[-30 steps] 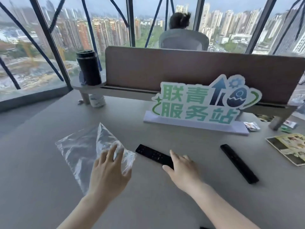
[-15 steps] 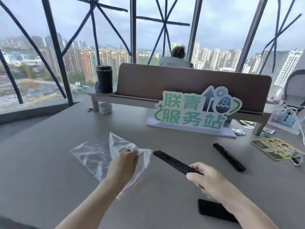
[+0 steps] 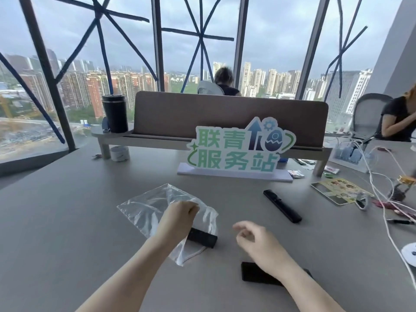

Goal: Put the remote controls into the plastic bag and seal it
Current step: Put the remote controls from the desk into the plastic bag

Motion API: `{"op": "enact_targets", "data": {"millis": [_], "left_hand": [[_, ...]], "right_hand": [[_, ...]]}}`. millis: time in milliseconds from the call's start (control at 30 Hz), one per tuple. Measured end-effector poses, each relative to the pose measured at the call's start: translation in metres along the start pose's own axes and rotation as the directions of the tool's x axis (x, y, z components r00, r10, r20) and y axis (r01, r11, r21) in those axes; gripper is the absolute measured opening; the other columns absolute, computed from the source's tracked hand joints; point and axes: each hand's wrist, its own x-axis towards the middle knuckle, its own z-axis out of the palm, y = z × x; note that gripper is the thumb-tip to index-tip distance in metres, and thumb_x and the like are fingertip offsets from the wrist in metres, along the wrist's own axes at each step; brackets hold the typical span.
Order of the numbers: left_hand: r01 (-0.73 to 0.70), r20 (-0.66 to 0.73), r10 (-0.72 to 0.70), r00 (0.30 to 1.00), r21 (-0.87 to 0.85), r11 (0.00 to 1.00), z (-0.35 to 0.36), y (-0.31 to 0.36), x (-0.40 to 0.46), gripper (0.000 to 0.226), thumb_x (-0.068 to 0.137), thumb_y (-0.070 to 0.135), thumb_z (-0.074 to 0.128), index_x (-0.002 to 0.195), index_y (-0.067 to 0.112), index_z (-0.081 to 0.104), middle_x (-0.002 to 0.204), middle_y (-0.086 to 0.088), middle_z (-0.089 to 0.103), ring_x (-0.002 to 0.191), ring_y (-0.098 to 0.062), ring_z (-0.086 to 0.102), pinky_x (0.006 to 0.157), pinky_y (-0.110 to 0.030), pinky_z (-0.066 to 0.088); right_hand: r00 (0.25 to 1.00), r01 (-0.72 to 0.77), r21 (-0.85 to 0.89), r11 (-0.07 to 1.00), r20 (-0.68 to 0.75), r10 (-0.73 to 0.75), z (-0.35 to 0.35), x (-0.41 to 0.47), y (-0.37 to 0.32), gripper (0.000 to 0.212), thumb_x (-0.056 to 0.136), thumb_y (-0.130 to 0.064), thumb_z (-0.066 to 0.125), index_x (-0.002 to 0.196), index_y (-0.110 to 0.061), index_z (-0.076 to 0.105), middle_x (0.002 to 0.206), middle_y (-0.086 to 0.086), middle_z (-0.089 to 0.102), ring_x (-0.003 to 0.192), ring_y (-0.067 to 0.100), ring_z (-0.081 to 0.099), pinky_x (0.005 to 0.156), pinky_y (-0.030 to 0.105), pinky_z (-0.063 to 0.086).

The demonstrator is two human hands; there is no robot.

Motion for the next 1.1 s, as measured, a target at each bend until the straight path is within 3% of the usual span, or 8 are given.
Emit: {"op": "enact_targets", "data": {"millis": [167,300,367,500,567,800,933,1100], "left_hand": [[-0.032,0.054,0.034,0.998,-0.041,0.999,0.019,0.018,0.001,0.043,0.094,0.025,0.046,0.053,0.018,0.034,0.048,0.004,0.037,0.049,-0.014,0.033,0.046,-0.025,0.025],[-0.049,0.054,0.054,0.997,-0.101,0.994,0.035,0.044,0.0,0.033,0.094,0.028,0.045,0.081,0.005,0.064,0.064,-0.004,0.065,0.063,-0.021,0.058,0.061,-0.033,0.046],[-0.064,0.053,0.071,0.996,-0.126,0.99,0.041,0.056,-0.001,0.033,0.094,0.029,0.044,0.093,0.007,0.069,0.083,-0.011,0.073,0.079,-0.027,0.064,0.073,-0.037,0.05],[-0.1,0.06,0.112,0.992,-0.176,0.979,0.045,0.075,-0.002,0.032,0.093,0.029,0.044,0.076,0.011,0.065,0.058,-0.003,0.059,0.057,-0.02,0.054,0.056,-0.031,0.04],[-0.1,0.061,0.113,0.992,-0.193,0.976,0.044,0.084,-0.001,0.033,0.093,0.028,0.046,0.065,0.015,0.058,0.05,0.003,0.047,0.049,-0.013,0.043,0.047,-0.025,0.03],[-0.049,0.077,0.068,0.995,-0.227,0.973,0.049,0.095,-0.003,0.036,0.091,0.031,0.047,0.062,0.012,0.055,0.054,-0.005,0.054,0.053,-0.019,0.046,0.051,-0.029,0.033],[-0.018,0.046,0.028,0.999,-0.21,0.978,0.046,0.098,0.0,0.043,0.092,0.029,0.048,0.05,0.02,0.043,0.047,0.003,0.044,0.047,-0.014,0.039,0.046,-0.027,0.027],[0.004,0.067,0.011,0.998,-0.217,0.976,0.049,0.09,0.005,0.034,0.091,0.032,0.048,0.071,0.011,0.065,0.058,-0.006,0.062,0.053,-0.017,0.05,0.05,-0.028,0.035]], "right_hand": [[0.975,-0.166,-0.517,0.84,0.041,0.218,-0.064,-0.038,0.065,0.055,0.082,-0.063,0.057,0.131,-0.036,0.057,0.129,-0.017,0.051,0.128,0.011,0.046,0.099,0.033,0.043],[0.974,-0.135,-0.561,0.817,0.075,0.212,-0.076,-0.065,0.079,0.034,0.069,-0.064,0.061,0.094,-0.042,0.054,0.1,-0.019,0.048,0.101,0.01,0.05,0.089,0.031,0.046],[0.97,-0.15,-0.5,0.853,0.094,0.226,-0.077,-0.074,0.081,0.031,0.072,-0.058,0.063,0.083,-0.035,0.045,0.087,-0.012,0.055,0.081,0.009,0.052,0.074,0.029,0.044],[0.98,-0.175,0.024,0.984,0.098,0.172,-0.091,-0.085,0.079,0.018,0.096,-0.028,0.059,0.095,-0.012,0.051,0.062,0.001,0.063,0.041,0.011,0.042,0.044,0.022,0.033],[0.982,-0.191,0.23,0.954,0.044,0.186,-0.1,-0.085,0.073,0.018,0.101,-0.02,0.053,0.097,-0.003,0.053,0.059,0.007,0.062,0.034,0.013,0.036,0.039,0.021,0.029],[0.938,-0.239,0.651,0.721,-0.039,0.346,-0.048,-0.05,0.037,0.021,0.102,-0.023,0.049,0.098,-0.006,0.062,0.063,0.012,0.069,0.033,0.016,0.038,0.035,0.019,0.022],[0.955,-0.285,0.592,0.753,0.111,0.274,-0.023,-0.03,0.029,0.026,0.103,-0.03,0.044,0.112,-0.014,0.062,0.092,0.012,0.08,0.04,0.019,0.053,0.037,0.023,0.031],[0.891,-0.28,0.336,0.899,-0.259,0.374,-0.057,-0.011,0.069,0.019,0.097,-0.023,0.049,0.093,-0.014,0.066,0.071,0.004,0.072,0.04,0.019,0.047,0.046,0.026,0.038]]}}
